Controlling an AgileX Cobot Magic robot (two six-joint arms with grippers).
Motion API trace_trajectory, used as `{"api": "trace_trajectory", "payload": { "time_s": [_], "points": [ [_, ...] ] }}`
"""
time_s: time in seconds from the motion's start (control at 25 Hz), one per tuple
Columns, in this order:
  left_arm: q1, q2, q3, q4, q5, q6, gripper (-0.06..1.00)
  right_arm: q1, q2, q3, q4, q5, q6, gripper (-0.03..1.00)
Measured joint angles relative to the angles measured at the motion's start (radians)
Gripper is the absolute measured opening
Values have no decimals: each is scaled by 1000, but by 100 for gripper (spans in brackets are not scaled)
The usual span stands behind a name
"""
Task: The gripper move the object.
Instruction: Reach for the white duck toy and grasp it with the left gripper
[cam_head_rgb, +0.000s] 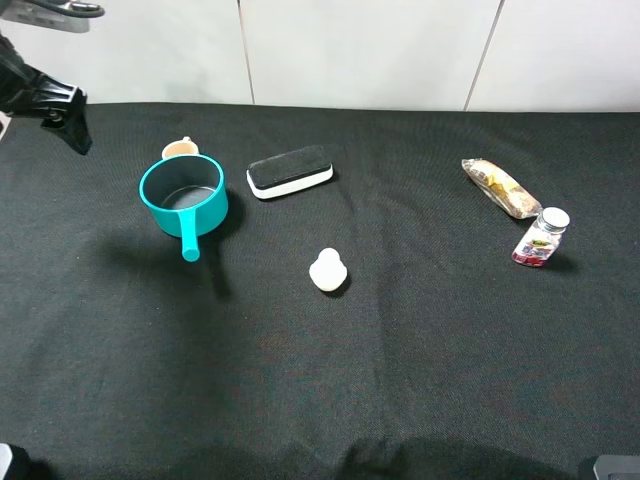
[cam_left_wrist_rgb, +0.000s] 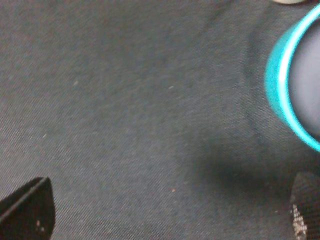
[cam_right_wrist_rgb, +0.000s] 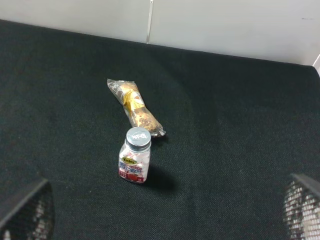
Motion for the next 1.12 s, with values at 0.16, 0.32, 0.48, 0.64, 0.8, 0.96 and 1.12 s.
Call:
{"api": "trace_trajectory", "payload": {
  "time_s": [0.16, 0.32, 0.48, 0.64, 0.8, 0.96, 1.12],
  "points": [
    [-50, 0, 0, -6, -19, 1, 99, 0, 0, 0, 0, 0, 0, 69],
    [-103, 10, 0, -27, -41, 1, 99, 0, 0, 0, 0, 0, 0, 69],
    [-165, 44, -7, -34, -47, 1, 99, 0, 0, 0, 0, 0, 0, 69],
    [-225, 79, -12, -51, -58, 1, 99, 0, 0, 0, 0, 0, 0, 69],
    [-284, 103, -24, -58, -76, 1, 99, 0, 0, 0, 0, 0, 0, 69],
    [-343, 129, -31, -62, -97, 1, 99, 0, 0, 0, 0, 0, 0, 69],
    [-399, 158, -39, -81, -113, 1, 99, 0, 0, 0, 1, 0, 1, 69]
  ]
}}
